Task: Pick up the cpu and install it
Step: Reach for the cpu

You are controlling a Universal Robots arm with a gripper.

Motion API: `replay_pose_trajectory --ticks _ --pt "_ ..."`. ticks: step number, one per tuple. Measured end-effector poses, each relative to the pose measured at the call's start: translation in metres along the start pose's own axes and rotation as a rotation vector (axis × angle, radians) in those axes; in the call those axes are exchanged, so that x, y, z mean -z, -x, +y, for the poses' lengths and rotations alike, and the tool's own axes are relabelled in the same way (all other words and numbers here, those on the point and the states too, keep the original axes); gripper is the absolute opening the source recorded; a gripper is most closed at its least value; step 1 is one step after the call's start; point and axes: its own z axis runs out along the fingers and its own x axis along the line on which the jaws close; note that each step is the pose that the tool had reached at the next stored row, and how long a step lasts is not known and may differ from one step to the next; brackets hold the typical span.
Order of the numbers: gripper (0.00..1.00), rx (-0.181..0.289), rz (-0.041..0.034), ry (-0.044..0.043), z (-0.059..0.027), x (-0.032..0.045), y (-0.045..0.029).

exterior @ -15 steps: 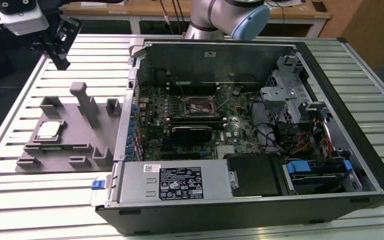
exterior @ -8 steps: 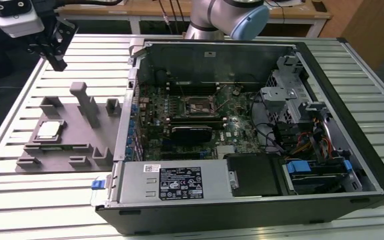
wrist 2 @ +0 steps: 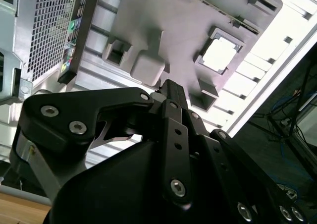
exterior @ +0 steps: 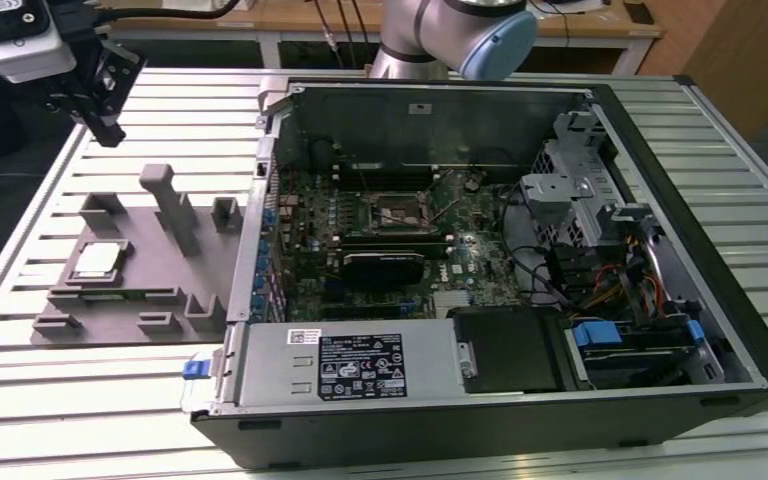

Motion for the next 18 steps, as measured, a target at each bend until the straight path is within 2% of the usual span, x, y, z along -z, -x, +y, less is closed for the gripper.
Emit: replay_pose_trajectory --ticks 18 --pt "0.11 -0.004 -0.0004 0.0 0.0008 -0.0153 -0.0245"
